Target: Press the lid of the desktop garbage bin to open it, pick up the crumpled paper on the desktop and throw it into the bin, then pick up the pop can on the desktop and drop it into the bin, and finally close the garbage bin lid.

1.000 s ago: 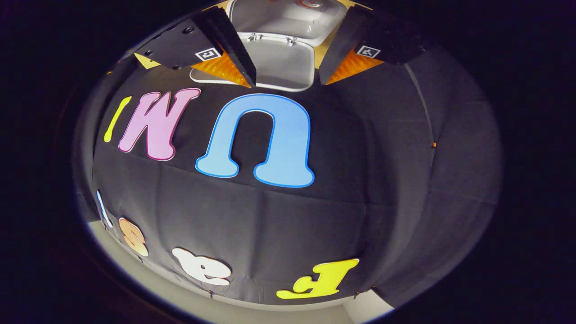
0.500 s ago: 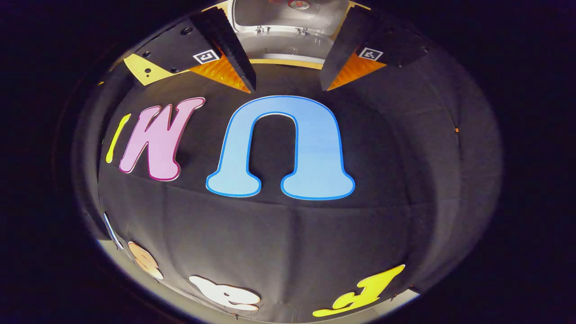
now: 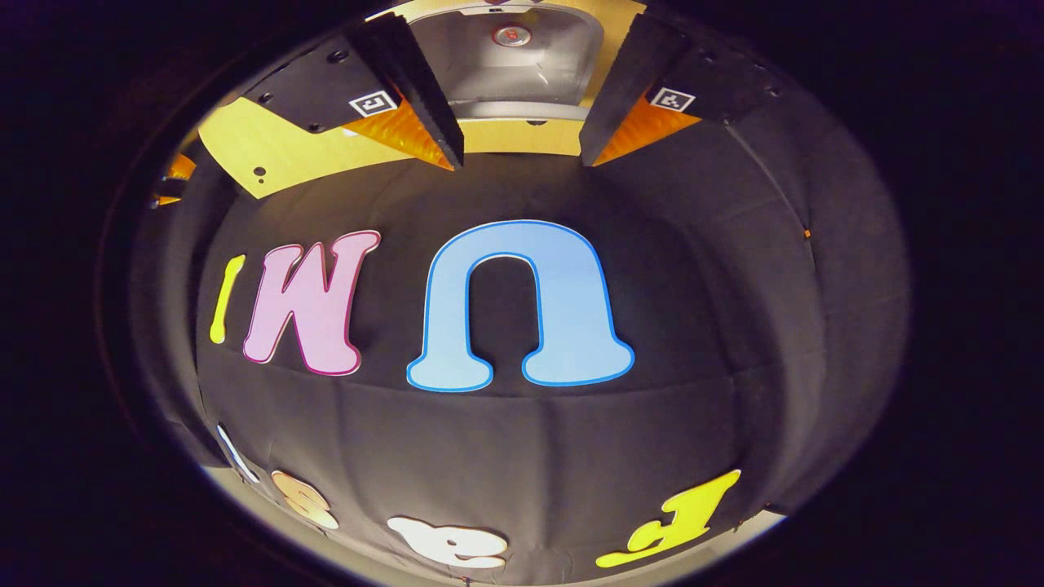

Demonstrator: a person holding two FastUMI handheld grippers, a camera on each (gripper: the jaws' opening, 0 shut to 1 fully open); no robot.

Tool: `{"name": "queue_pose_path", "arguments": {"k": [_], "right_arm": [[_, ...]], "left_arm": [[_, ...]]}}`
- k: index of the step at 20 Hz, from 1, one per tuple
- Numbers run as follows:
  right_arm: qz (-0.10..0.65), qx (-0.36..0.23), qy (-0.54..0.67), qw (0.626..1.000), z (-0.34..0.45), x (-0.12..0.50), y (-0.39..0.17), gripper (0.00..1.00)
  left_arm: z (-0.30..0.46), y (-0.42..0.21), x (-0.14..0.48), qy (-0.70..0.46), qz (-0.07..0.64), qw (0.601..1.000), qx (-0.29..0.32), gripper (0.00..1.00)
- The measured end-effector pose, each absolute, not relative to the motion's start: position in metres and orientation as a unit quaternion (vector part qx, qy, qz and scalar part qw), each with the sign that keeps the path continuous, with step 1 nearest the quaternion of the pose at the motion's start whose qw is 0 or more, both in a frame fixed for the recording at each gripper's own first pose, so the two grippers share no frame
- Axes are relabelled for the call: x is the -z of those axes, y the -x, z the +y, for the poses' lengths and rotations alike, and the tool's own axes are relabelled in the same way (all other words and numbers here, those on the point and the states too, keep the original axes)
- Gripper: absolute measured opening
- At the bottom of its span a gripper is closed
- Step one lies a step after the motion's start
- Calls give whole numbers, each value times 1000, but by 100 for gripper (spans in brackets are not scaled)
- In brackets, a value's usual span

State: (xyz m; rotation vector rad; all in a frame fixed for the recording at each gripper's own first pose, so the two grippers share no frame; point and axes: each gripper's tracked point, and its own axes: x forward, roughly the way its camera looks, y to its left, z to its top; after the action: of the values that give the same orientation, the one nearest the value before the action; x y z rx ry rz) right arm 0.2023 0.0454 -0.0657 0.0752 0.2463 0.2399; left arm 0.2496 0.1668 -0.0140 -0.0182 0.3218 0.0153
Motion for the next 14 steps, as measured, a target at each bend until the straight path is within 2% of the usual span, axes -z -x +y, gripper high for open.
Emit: {"name": "queue_pose_path", "arguments": {"k": [4, 6, 10, 11, 14], "right_arm": [[119, -122, -31, 985, 53, 60, -190, 90], [118, -126, -24, 985, 55, 57, -178, 90], [116, -113, 22, 986, 46, 58, -154, 90], [118, -109, 27, 987, 44, 58, -148, 90], [118, -100, 21, 988, 42, 53, -134, 90]], "left_arm": [[166, -211, 53, 10, 180, 984, -3, 97], [159, -194, 80, 14, 195, 980, 20, 97], [158, -170, 140, 27, 268, 963, 31, 95], [158, -169, 146, 24, 271, 962, 33, 99], [154, -171, 149, 23, 262, 963, 52, 99]]}}
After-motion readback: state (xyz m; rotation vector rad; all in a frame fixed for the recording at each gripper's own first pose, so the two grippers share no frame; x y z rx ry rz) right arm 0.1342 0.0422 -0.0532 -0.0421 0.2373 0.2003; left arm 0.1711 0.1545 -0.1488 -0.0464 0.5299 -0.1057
